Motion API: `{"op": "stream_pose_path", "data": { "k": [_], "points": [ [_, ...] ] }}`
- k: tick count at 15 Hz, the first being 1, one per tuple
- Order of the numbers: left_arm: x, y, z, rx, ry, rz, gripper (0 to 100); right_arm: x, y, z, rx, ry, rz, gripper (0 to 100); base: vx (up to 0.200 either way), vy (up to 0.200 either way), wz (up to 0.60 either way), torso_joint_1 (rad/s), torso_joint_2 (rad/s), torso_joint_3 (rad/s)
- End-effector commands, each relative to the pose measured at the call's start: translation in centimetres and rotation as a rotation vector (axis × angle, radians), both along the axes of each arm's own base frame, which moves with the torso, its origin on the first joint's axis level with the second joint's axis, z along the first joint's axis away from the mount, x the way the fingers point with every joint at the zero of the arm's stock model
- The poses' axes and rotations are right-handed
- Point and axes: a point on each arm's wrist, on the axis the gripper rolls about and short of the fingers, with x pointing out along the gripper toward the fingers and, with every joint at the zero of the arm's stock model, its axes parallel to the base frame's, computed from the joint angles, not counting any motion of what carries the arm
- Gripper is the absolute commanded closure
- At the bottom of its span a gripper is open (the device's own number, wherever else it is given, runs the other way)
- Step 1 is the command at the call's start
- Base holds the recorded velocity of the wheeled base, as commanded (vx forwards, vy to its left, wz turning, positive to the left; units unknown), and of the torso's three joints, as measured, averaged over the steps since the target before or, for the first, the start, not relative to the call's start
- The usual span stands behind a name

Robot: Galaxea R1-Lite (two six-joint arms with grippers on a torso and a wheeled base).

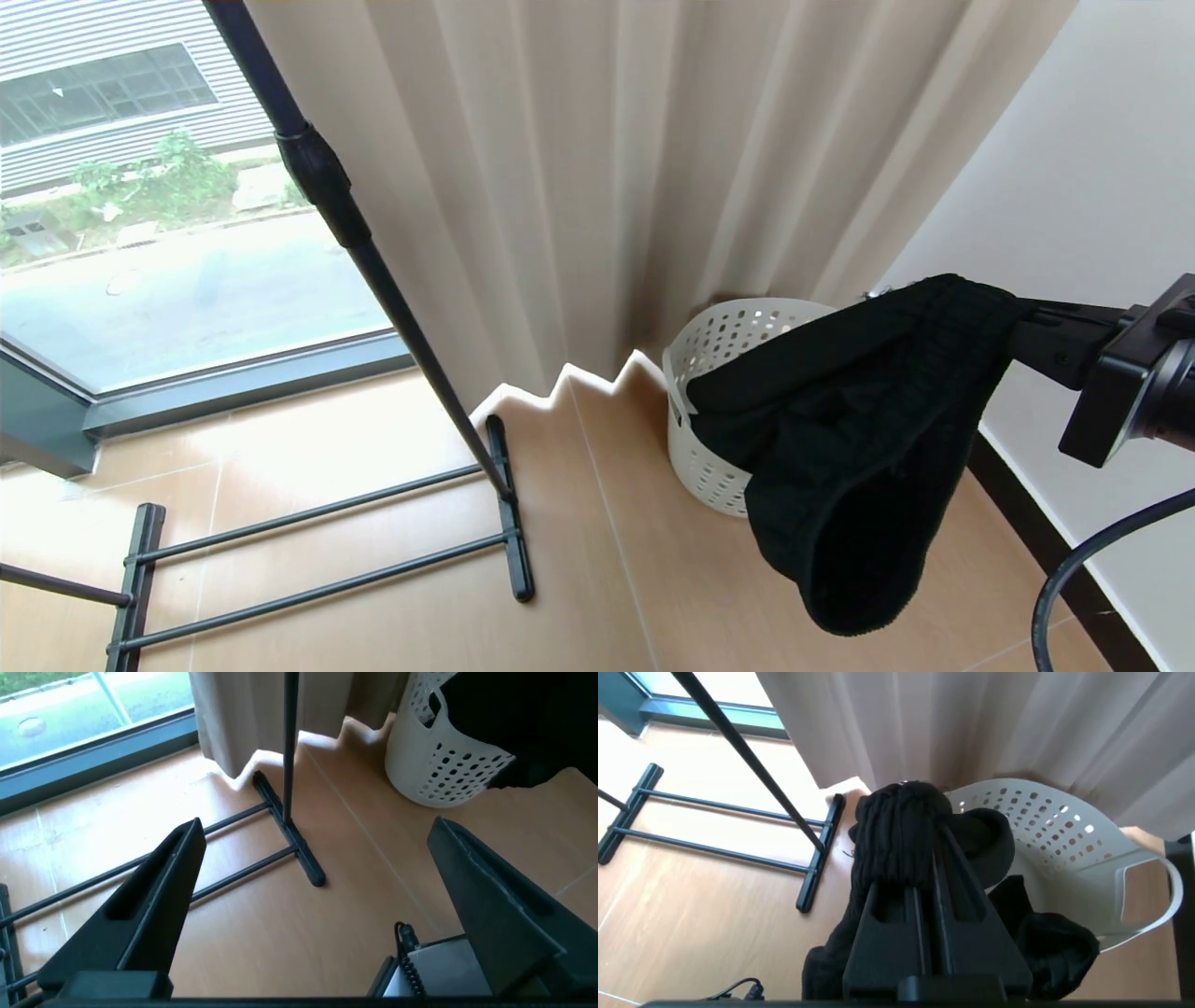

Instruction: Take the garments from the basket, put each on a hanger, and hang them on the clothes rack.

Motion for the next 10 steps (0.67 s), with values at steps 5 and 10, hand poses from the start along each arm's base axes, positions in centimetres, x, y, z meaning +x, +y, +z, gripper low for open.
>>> {"op": "stream_pose_path", "data": {
  "k": [5, 10],
  "points": [
    [0.01, 0.00, 0.02, 0.000, 0.000, 0.001, 0, -0.09, -0.07, -0.05, -0.004, -0.001, -0.005, 100, 0.000, 0.000, 0.00, 0.092, -0.39, -0.089],
    [0.01, 0.00, 0.00, 0.003, 0.001, 0.001, 0, -0.18, -0.09, -0.13, -0.010, 0.002, -0.003, 100, 0.000, 0.000, 0.00, 0.147, -0.48, -0.128]
  ]
}}
